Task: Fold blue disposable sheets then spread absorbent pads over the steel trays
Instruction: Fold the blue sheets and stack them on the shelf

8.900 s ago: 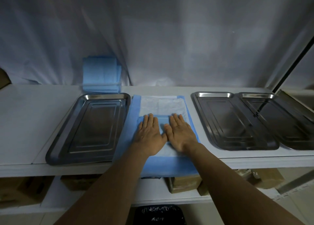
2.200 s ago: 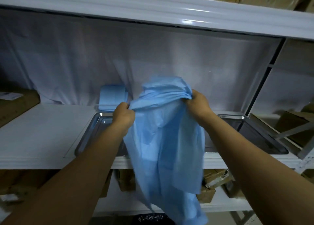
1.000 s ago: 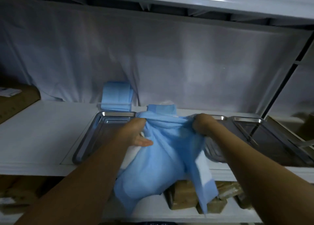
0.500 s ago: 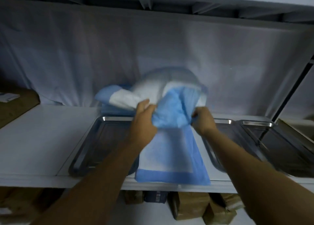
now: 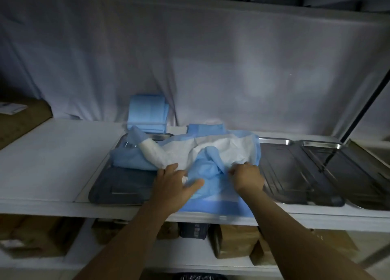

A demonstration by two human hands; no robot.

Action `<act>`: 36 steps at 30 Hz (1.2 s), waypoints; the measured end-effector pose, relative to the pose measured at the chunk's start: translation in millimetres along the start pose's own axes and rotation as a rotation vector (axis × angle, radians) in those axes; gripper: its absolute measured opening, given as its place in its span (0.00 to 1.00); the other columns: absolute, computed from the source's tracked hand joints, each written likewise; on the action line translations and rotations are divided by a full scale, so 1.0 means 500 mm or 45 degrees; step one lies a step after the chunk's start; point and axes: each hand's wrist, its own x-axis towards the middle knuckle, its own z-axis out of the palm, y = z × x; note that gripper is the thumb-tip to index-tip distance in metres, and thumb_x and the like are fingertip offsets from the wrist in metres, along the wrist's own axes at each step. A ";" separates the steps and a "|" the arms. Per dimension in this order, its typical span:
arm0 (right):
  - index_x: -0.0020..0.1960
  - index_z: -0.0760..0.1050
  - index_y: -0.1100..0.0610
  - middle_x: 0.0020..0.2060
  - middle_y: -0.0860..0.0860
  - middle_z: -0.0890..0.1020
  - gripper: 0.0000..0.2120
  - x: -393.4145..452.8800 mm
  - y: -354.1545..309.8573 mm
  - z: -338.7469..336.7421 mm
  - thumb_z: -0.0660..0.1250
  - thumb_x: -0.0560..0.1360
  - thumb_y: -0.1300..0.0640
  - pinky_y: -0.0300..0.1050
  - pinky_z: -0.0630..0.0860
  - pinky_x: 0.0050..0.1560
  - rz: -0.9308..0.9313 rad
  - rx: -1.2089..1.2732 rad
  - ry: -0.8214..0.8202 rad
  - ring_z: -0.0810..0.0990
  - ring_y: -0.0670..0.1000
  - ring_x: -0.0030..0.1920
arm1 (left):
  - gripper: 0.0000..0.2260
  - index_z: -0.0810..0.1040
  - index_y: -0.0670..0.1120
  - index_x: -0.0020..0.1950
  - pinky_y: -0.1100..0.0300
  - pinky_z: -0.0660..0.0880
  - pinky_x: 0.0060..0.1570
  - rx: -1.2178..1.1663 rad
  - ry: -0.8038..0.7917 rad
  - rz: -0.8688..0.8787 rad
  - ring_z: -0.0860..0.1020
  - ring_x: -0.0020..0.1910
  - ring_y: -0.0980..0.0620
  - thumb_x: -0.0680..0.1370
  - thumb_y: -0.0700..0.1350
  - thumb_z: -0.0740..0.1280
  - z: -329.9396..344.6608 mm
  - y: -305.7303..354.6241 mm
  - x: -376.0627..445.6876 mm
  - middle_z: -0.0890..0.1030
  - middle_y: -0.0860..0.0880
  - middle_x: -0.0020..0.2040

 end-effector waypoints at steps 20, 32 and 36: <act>0.36 0.68 0.59 0.34 0.56 0.71 0.10 0.013 -0.002 -0.060 0.55 0.75 0.66 0.44 0.65 0.36 0.188 1.334 0.099 0.69 0.54 0.38 | 0.08 0.79 0.39 0.51 0.56 0.71 0.49 -0.386 0.446 -0.321 0.76 0.52 0.43 0.78 0.37 0.61 -0.004 -0.007 0.043 0.77 0.41 0.53; 0.63 0.73 0.55 0.61 0.54 0.77 0.29 -0.071 0.088 -0.097 0.65 0.71 0.36 0.50 0.69 0.62 -0.022 -0.455 -0.431 0.74 0.56 0.63 | 0.12 0.75 0.39 0.58 0.58 0.70 0.53 -0.538 0.622 -0.478 0.75 0.56 0.41 0.75 0.36 0.68 -0.039 0.004 -0.025 0.72 0.39 0.62; 0.71 0.66 0.51 0.70 0.54 0.68 0.25 -0.107 -0.006 -0.059 0.56 0.78 0.41 0.54 0.63 0.70 -0.416 -0.254 -0.316 0.65 0.57 0.70 | 0.17 0.72 0.39 0.61 0.57 0.70 0.57 -0.620 0.621 -0.514 0.74 0.57 0.41 0.73 0.37 0.70 -0.049 0.016 -0.043 0.67 0.39 0.65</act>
